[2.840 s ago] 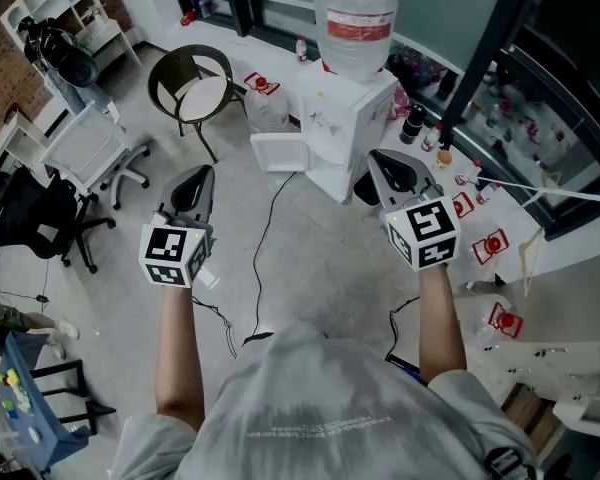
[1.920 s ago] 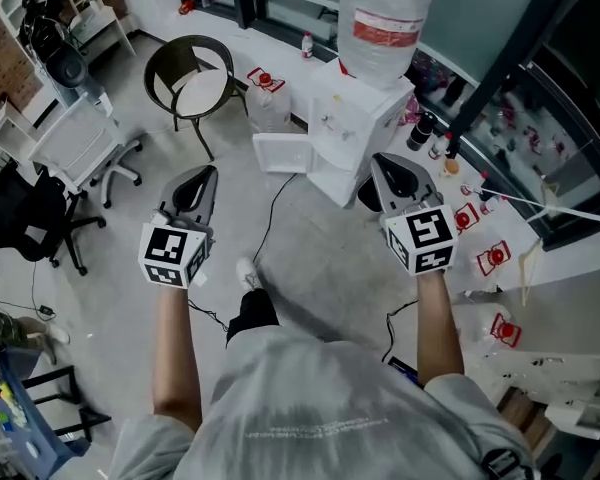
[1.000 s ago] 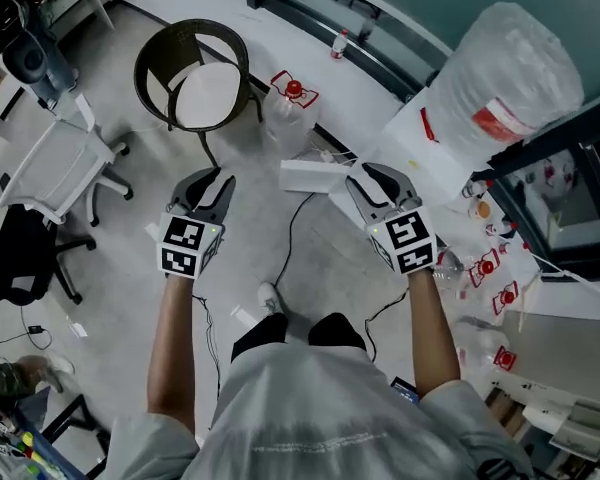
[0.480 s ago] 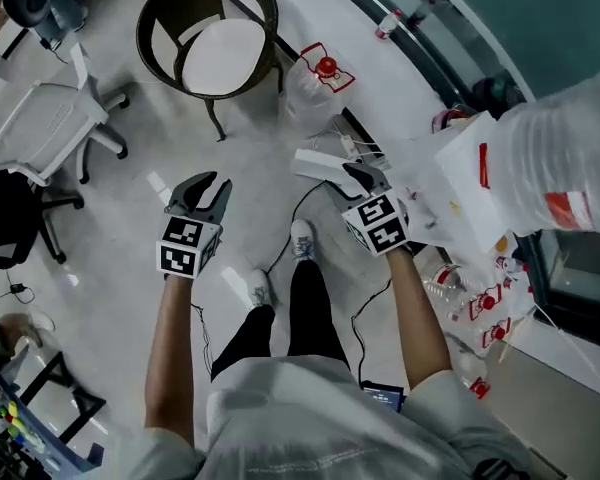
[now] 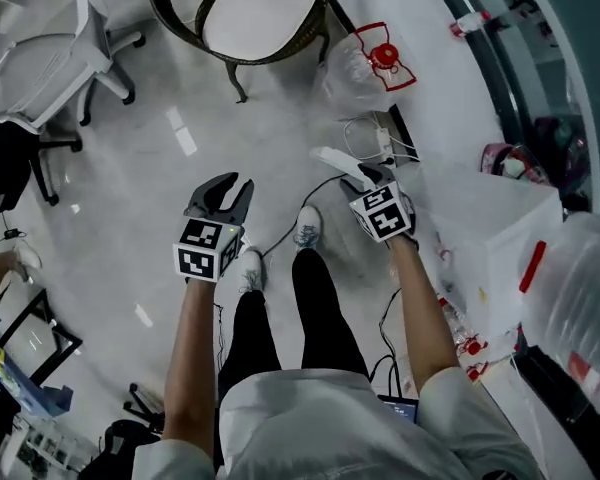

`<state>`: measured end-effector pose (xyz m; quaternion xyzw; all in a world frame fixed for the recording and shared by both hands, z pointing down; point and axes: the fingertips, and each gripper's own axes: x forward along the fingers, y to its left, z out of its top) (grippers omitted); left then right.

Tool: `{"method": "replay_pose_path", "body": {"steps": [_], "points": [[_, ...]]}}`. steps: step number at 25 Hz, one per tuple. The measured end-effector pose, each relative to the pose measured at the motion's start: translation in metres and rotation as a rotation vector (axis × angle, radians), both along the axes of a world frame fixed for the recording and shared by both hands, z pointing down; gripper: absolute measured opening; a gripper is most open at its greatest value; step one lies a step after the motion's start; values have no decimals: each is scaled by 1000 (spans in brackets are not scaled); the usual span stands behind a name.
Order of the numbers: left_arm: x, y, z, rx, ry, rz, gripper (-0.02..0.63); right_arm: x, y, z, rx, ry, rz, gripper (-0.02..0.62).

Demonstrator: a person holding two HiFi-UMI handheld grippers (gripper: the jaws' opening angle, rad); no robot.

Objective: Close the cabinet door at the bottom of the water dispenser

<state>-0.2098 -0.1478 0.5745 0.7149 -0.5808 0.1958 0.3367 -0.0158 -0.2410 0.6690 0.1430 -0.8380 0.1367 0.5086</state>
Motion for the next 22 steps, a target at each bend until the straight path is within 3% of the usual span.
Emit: {"method": "replay_pose_path", "body": {"steps": [6, 11, 22], "points": [[15, -24, 84, -98, 39, 1, 123, -25, -21, 77, -64, 57, -112, 242], [29, -29, 138, -174, 63, 8, 123, -23, -26, 137, -82, 134, -235, 259], [38, -8, 188, -247, 135, -52, 121, -13, -25, 217, -78, 233, -338, 263]]}}
